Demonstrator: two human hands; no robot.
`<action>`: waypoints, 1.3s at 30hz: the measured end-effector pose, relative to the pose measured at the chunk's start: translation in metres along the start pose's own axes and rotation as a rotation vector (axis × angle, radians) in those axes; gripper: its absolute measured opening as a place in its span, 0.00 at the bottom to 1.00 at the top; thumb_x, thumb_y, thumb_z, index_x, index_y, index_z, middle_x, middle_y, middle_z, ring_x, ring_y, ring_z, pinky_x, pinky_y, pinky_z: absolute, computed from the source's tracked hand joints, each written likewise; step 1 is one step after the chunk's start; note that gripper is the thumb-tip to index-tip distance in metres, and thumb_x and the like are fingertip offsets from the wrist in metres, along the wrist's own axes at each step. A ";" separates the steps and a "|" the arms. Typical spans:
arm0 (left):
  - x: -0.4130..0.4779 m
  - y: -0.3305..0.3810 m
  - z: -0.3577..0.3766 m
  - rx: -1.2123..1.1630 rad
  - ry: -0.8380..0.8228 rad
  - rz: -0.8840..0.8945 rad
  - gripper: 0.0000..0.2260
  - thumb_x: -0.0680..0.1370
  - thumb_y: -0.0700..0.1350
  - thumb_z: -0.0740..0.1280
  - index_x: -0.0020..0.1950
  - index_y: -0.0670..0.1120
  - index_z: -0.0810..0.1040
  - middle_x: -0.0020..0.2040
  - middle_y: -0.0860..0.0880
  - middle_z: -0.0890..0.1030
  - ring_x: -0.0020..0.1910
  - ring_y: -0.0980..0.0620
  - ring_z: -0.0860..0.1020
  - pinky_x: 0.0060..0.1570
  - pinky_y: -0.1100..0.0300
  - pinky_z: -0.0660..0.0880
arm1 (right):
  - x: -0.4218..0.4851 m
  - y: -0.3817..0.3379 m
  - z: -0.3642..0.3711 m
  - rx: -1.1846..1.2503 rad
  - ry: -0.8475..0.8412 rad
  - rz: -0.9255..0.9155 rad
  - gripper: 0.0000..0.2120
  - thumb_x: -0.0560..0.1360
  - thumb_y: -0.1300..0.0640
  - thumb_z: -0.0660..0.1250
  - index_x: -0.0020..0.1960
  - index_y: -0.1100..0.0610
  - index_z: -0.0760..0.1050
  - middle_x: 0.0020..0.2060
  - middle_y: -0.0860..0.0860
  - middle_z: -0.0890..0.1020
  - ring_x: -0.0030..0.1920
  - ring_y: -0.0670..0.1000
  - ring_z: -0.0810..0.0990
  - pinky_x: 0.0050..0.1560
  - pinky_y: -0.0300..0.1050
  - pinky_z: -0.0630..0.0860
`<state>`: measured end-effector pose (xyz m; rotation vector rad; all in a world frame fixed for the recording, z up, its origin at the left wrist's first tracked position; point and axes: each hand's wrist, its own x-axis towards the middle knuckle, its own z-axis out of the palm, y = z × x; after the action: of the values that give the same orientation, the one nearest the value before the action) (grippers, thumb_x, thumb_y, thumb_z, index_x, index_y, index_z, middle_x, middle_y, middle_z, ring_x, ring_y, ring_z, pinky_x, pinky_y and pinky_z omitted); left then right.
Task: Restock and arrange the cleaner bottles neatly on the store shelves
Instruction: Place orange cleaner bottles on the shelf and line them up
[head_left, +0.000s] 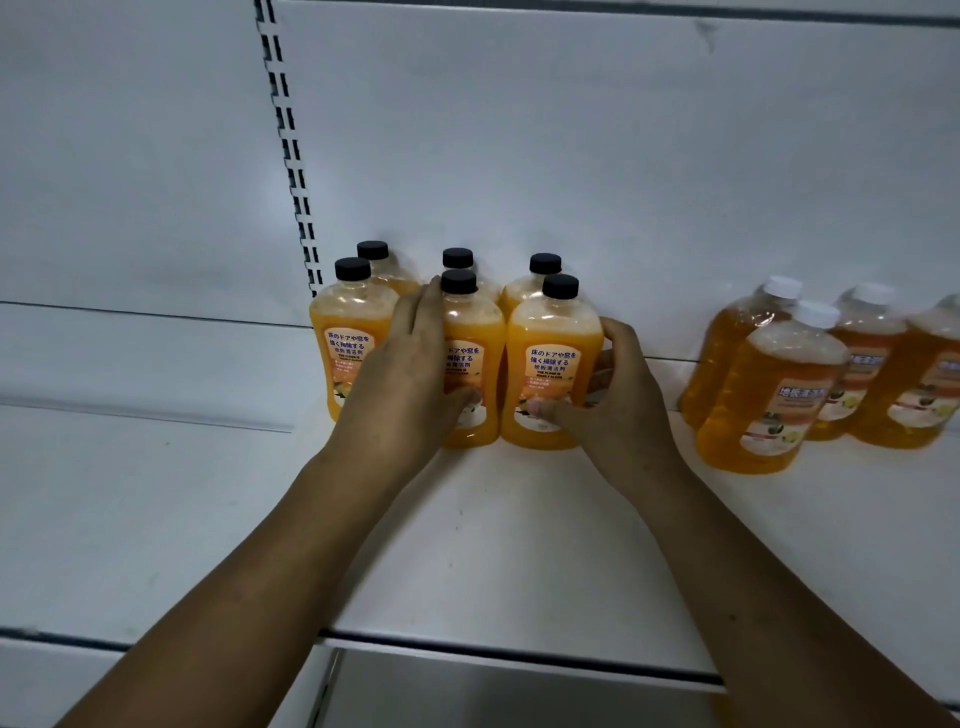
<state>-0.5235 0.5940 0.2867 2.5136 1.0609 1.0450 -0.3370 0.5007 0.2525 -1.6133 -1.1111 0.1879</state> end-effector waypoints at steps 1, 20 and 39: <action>0.000 -0.002 0.001 -0.016 0.002 0.006 0.49 0.72 0.44 0.81 0.84 0.48 0.53 0.80 0.48 0.63 0.70 0.41 0.75 0.65 0.47 0.74 | 0.000 0.000 0.002 0.007 0.001 -0.007 0.42 0.67 0.52 0.84 0.74 0.46 0.65 0.66 0.46 0.78 0.60 0.47 0.78 0.57 0.48 0.82; -0.004 -0.017 0.008 -0.220 0.043 -0.004 0.50 0.72 0.41 0.81 0.84 0.53 0.51 0.81 0.51 0.62 0.76 0.47 0.69 0.71 0.45 0.74 | 0.007 0.014 0.009 0.022 -0.009 -0.072 0.45 0.65 0.47 0.84 0.73 0.40 0.62 0.64 0.41 0.75 0.56 0.43 0.79 0.47 0.32 0.78; -0.017 -0.012 -0.010 -0.170 0.253 0.229 0.28 0.78 0.49 0.73 0.76 0.48 0.68 0.70 0.47 0.71 0.54 0.47 0.79 0.40 0.60 0.73 | -0.008 -0.013 -0.016 -0.162 0.108 -0.072 0.44 0.66 0.39 0.81 0.74 0.45 0.64 0.65 0.49 0.75 0.62 0.49 0.77 0.52 0.38 0.78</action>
<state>-0.5447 0.5899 0.2799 2.4527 0.7145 1.4814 -0.3385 0.4834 0.2664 -1.7022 -1.1216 -0.0369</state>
